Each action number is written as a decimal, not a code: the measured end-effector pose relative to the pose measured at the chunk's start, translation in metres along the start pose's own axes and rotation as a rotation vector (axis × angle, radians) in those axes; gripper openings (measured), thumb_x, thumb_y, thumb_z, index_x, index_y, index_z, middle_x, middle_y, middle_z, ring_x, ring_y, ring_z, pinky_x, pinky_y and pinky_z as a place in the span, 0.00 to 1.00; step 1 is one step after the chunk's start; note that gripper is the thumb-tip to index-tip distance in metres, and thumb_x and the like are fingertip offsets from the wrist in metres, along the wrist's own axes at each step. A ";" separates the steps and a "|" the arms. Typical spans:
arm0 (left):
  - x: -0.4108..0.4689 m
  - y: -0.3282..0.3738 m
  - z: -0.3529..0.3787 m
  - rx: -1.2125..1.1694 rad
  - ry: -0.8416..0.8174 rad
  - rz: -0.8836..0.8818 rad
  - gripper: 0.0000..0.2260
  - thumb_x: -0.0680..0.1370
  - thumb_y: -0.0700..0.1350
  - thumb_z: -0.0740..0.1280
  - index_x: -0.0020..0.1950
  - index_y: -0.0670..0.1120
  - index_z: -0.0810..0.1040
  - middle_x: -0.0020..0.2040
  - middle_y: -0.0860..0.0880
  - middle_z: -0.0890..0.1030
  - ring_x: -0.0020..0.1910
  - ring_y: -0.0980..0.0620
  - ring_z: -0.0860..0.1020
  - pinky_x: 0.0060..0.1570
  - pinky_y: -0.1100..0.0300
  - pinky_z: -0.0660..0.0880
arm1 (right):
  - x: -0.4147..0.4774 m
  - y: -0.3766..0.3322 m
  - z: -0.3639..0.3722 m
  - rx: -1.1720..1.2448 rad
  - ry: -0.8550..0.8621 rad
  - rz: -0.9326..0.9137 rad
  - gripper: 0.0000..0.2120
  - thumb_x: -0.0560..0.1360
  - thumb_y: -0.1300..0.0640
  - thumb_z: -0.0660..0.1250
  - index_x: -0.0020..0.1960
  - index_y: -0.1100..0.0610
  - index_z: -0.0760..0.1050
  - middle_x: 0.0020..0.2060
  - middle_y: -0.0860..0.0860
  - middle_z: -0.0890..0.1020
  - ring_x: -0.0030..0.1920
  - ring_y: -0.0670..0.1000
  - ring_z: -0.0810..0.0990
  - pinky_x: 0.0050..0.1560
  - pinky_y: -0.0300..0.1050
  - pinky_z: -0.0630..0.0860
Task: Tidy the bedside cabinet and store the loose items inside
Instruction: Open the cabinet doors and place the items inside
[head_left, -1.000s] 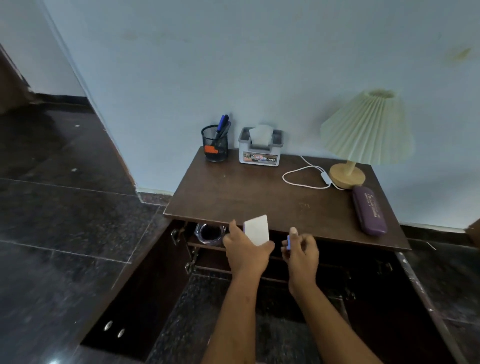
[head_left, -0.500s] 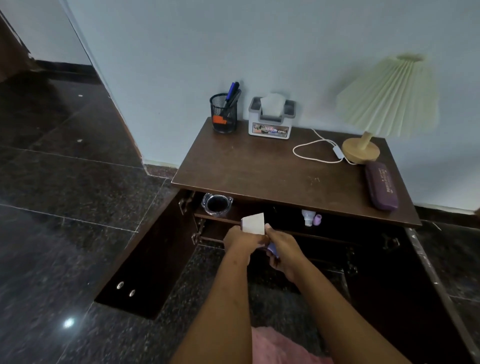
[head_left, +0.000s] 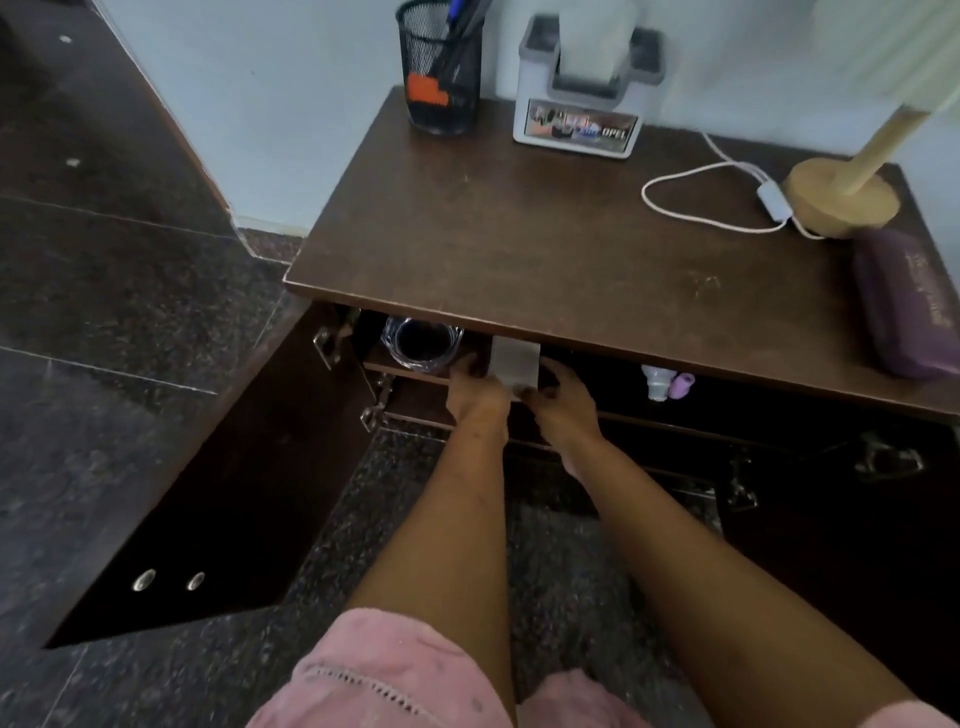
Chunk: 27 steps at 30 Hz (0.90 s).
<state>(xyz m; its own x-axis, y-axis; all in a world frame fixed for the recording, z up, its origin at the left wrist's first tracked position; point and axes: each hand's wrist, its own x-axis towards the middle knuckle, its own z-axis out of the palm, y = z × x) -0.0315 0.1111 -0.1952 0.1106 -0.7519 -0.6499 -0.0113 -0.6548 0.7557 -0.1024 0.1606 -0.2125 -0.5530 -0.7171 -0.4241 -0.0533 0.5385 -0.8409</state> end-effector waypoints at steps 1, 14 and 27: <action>0.005 0.001 0.003 0.016 0.006 0.026 0.14 0.77 0.36 0.61 0.59 0.47 0.77 0.59 0.43 0.79 0.57 0.43 0.77 0.58 0.50 0.76 | 0.006 0.001 0.001 -0.038 0.006 -0.040 0.26 0.74 0.53 0.68 0.71 0.51 0.66 0.65 0.54 0.75 0.62 0.54 0.75 0.58 0.46 0.75; 0.017 -0.011 0.007 0.521 0.022 0.397 0.15 0.79 0.36 0.60 0.63 0.43 0.76 0.61 0.42 0.78 0.60 0.46 0.76 0.52 0.67 0.69 | 0.022 0.026 0.015 -0.680 -0.218 -0.291 0.33 0.78 0.54 0.61 0.77 0.50 0.48 0.69 0.57 0.66 0.64 0.57 0.71 0.58 0.48 0.72; 0.015 -0.025 0.011 0.959 -0.188 0.635 0.19 0.79 0.38 0.62 0.69 0.48 0.71 0.77 0.43 0.56 0.77 0.40 0.46 0.74 0.54 0.49 | 0.006 0.033 -0.033 -0.888 0.144 -0.160 0.29 0.78 0.57 0.58 0.75 0.42 0.53 0.76 0.53 0.52 0.61 0.61 0.73 0.47 0.49 0.73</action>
<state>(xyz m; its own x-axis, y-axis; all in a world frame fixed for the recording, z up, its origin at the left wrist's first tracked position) -0.0405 0.1155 -0.2241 -0.3332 -0.9119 -0.2395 -0.7674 0.1147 0.6308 -0.1344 0.1889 -0.2318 -0.5795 -0.7823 -0.2286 -0.7251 0.6229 -0.2935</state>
